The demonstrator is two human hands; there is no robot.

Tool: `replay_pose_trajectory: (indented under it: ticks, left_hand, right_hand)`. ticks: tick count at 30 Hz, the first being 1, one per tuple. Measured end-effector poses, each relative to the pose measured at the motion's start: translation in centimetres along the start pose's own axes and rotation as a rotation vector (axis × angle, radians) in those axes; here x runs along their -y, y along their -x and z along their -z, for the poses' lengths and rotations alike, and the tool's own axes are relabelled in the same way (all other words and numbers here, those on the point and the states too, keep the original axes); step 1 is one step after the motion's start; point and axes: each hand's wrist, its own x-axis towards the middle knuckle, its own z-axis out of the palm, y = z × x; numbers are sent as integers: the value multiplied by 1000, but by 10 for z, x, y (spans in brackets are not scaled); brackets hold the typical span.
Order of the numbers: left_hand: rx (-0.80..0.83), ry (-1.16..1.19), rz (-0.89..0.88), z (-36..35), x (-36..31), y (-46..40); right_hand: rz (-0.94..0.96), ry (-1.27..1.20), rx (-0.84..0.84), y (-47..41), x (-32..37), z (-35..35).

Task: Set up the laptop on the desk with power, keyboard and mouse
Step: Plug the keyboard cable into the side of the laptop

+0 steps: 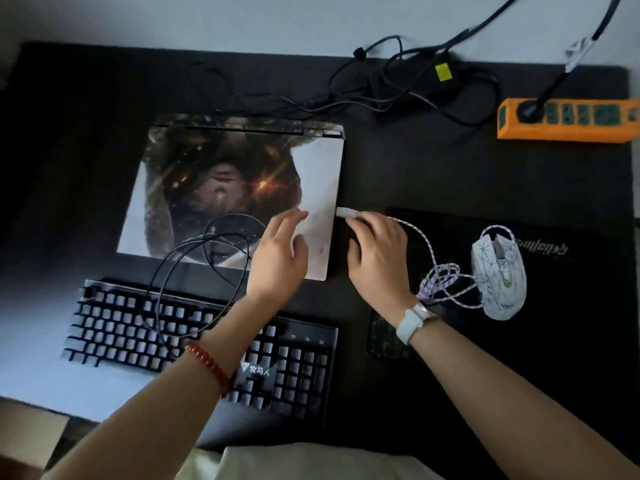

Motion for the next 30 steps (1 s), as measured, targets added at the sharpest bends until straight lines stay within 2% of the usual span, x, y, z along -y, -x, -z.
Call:
replay_pose_trajectory:
  ticks: [2, 4, 6, 8, 9, 11, 16, 19, 24, 30]
  left_hand:
    - [-71, -55, -64, 25, 6, 30]
    - [-167, -149, -63, 48, 21, 56]
    - [-264, -219, 51, 72, 41, 79]
    - [-302, -254, 203, 92, 63, 98]
    - [-289, -260, 270, 100, 75, 106]
    - [-203, -262, 374, 115, 102, 120]
    - [63, -286, 514, 139, 173, 130]
    - [185, -323, 577, 152, 217, 119]
    - [241, -368, 554, 160, 247, 104]
    - [223, -396, 499, 147, 228, 109]
  right_hand:
    - [98, -41, -24, 24, 14, 2]
    - [245, -72, 67, 49, 31, -2]
    - [403, -42, 234, 73, 51, -10]
    - [489, 73, 469, 92, 70, -22]
    - [489, 131, 576, 98, 77, -28]
    - [456, 210, 683, 107, 89, -39]
    - [378, 316, 752, 117, 100, -58]
    - [329, 346, 706, 115, 93, -59]
    - [260, 404, 700, 116, 91, -56]
    - [146, 450, 724, 115, 86, -36]
